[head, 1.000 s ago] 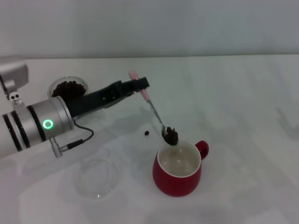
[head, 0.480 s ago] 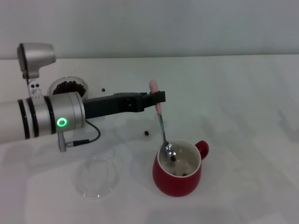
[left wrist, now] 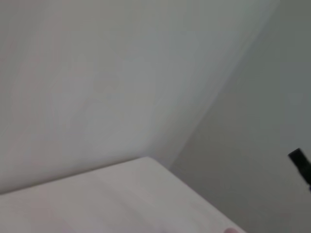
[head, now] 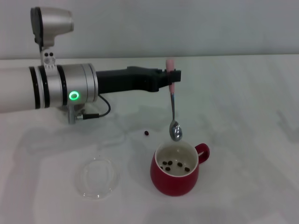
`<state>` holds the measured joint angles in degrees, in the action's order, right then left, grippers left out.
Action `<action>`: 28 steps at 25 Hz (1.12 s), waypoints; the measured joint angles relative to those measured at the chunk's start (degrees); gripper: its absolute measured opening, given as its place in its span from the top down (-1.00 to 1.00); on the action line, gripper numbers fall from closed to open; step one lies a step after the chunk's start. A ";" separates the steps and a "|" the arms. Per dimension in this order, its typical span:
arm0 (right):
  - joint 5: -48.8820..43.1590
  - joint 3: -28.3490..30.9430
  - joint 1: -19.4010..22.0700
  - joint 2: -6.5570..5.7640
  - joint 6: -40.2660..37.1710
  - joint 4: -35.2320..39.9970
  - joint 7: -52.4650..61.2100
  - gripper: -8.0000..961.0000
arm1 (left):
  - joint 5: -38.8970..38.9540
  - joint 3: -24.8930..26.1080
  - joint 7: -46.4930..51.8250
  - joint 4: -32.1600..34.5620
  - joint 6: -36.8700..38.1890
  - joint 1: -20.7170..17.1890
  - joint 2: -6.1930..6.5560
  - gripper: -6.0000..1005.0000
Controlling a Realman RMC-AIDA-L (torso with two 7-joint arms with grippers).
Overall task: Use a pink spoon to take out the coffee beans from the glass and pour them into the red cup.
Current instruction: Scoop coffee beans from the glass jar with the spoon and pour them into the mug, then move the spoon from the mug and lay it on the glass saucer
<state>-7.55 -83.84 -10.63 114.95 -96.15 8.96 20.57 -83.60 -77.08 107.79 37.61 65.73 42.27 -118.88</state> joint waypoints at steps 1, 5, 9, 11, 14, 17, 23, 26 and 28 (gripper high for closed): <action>0.00 0.03 0.00 0.00 0.11 0.00 0.00 -0.51 | -0.01 0.00 0.42 0.78 0.15 -0.12 0.01 0.74; 0.18 0.28 0.00 -0.01 0.17 0.00 0.00 -0.51 | 0.16 0.55 1.89 3.20 0.73 -2.21 0.10 0.74; 0.46 0.68 -0.26 -0.18 0.29 0.01 0.00 -0.51 | 0.50 3.71 2.17 5.32 0.78 -7.70 0.23 0.74; 0.49 1.71 -0.43 -0.24 0.47 0.01 0.00 -0.51 | 0.49 5.51 2.21 5.57 0.77 -10.35 0.27 0.74; 0.51 4.25 -0.61 -0.27 0.58 0.12 0.00 -0.51 | 0.43 8.35 2.24 5.71 0.77 -15.14 0.48 0.74; 0.52 6.92 -0.93 -0.52 0.62 0.69 -0.01 -0.51 | 0.51 9.52 2.24 5.86 1.14 -18.58 0.97 0.74; 0.54 12.81 -2.42 -1.37 1.18 0.82 0.31 -0.51 | 0.23 11.09 2.24 6.28 3.81 -24.63 2.07 0.74; 0.54 14.62 -2.91 -1.53 1.53 0.87 0.96 -0.51 | 0.40 11.17 2.12 6.56 4.39 -27.14 2.67 0.74; 0.53 15.75 -3.19 -1.47 1.84 0.88 1.42 -0.51 | 0.41 11.33 1.84 6.59 4.81 -28.24 2.76 0.74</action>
<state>-7.02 -68.09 -13.82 113.49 -94.31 9.84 21.99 -83.20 -65.75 109.64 44.20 70.53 14.03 -116.12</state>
